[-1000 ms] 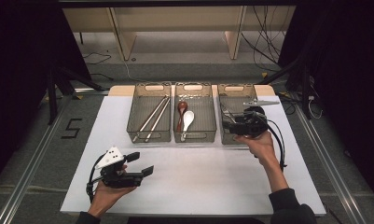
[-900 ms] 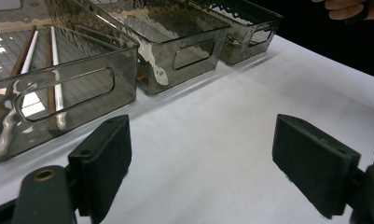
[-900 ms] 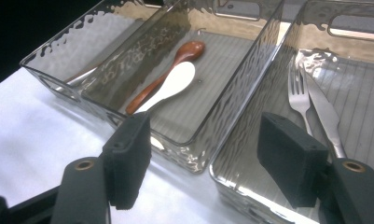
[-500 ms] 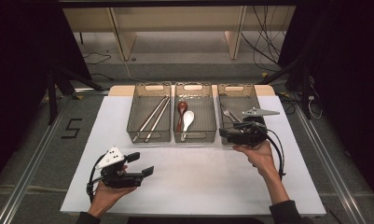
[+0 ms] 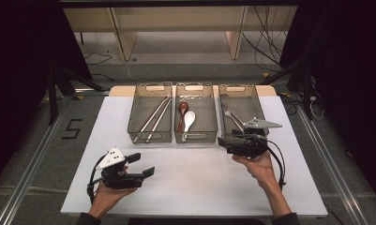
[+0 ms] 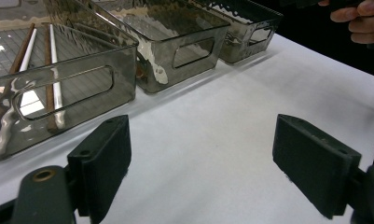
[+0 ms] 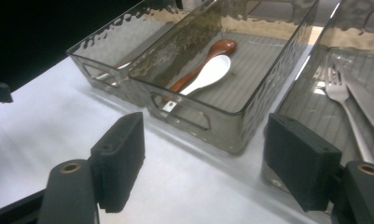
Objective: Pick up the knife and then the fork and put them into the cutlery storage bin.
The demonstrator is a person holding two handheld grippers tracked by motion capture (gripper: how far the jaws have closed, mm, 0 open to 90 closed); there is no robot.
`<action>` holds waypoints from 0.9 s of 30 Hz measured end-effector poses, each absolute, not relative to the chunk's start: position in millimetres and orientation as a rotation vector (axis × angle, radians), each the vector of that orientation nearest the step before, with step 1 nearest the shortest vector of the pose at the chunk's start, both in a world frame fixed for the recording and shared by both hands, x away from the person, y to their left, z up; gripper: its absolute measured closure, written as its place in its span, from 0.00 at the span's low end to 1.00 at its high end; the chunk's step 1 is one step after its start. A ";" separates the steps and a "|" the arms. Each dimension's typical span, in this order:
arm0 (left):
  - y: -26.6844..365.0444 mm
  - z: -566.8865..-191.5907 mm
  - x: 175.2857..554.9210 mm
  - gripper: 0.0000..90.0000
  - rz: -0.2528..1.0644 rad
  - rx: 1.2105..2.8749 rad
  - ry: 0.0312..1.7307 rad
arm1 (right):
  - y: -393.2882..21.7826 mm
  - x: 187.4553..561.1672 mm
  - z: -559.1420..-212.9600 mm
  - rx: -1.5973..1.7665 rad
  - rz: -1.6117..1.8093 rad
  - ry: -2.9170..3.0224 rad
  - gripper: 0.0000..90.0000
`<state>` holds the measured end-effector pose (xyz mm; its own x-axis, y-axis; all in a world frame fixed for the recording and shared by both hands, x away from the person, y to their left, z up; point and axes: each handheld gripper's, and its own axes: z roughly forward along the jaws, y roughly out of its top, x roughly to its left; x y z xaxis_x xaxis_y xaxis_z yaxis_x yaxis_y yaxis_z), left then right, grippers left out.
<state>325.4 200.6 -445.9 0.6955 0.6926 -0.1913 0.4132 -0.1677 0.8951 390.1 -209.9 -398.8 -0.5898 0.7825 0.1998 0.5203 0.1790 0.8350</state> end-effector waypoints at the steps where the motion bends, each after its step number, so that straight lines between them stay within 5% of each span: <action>1: 200.4 -446.0 325.5 0.21 0.312 1.796 0.878 | -209.4 388.6 -399.8 1.242 1.370 2.187 0.32; 27: 198.8 -446.2 325.7 0.21 0.308 1.796 0.883 | -207.5 358.4 -419.7 1.152 1.439 2.186 0.31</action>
<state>325.7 198.8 -446.2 0.6929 0.6933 -0.1981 0.4198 -0.1646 0.8925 358.4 -207.5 -419.7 -0.6423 0.7440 0.1841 0.4634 0.1856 0.8665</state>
